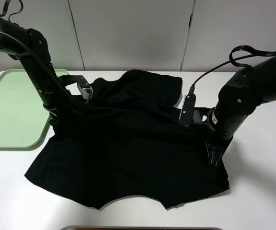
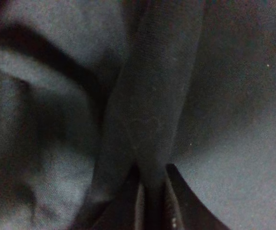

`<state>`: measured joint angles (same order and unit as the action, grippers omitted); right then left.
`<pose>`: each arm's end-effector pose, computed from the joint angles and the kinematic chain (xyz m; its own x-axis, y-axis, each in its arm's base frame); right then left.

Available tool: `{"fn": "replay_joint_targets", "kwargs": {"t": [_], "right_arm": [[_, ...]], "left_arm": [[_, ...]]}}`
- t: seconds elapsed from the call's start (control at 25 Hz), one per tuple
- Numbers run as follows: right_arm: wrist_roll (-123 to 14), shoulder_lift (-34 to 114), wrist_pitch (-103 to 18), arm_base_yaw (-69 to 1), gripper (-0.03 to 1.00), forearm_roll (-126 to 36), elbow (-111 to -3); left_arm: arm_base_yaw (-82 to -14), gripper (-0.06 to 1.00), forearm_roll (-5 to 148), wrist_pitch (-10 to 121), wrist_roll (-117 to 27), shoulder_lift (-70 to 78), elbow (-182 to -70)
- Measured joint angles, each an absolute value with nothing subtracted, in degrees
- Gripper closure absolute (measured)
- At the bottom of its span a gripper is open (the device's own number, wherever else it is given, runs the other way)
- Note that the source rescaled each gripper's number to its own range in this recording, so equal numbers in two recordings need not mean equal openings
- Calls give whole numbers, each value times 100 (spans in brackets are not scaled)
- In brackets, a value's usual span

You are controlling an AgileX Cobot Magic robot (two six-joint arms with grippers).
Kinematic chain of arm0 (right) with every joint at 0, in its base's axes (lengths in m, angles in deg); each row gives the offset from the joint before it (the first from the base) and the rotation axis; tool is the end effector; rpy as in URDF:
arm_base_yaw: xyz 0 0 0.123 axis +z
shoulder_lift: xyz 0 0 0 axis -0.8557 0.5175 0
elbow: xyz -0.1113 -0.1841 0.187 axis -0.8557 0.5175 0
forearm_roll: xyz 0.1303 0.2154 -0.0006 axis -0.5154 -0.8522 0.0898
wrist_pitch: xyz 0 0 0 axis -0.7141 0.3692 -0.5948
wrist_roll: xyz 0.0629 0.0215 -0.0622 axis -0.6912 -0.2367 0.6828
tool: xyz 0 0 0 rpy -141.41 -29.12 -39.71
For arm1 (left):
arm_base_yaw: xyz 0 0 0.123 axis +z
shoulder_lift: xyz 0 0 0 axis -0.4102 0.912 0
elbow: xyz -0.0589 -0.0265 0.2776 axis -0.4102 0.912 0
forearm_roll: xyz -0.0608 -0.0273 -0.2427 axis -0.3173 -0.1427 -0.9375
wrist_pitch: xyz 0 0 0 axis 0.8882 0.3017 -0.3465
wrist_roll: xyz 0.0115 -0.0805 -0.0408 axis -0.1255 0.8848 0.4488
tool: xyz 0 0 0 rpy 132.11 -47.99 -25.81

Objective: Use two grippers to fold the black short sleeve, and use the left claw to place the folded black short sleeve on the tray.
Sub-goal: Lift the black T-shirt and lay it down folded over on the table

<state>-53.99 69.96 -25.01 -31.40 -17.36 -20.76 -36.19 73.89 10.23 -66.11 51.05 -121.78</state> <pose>0.2565 0.1178 0.1096 -0.3810 -0.9237 -0.0395 -0.8969 0.3796 -0.2269 0.3737 -0.0927 0.1148 -0.4996 0.8571 -0.1260 0.8663 0.4938 -0.0761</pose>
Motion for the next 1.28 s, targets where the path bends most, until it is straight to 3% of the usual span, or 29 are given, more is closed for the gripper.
{"fn": "replay_joint_targets", "kwargs": {"t": [0.36, 0.88, 1.28], "right_arm": [[-6195, 6810, -2485, -3140, 97, -770, -2076], [-8821, 4810, -2478, -3140, 97, 854, -2076], [-8910, 2911, -2217, -3140, 97, 1119, -2071]], "left_arm": [[-3619, 93, 7378, 1306, -6032, 4798, -12178], [-3655, 93, 6611, 1410, -6011, 3698, -12178], [-4565, 93, 6529, 1307, -6006, 1522, -12178]]}}
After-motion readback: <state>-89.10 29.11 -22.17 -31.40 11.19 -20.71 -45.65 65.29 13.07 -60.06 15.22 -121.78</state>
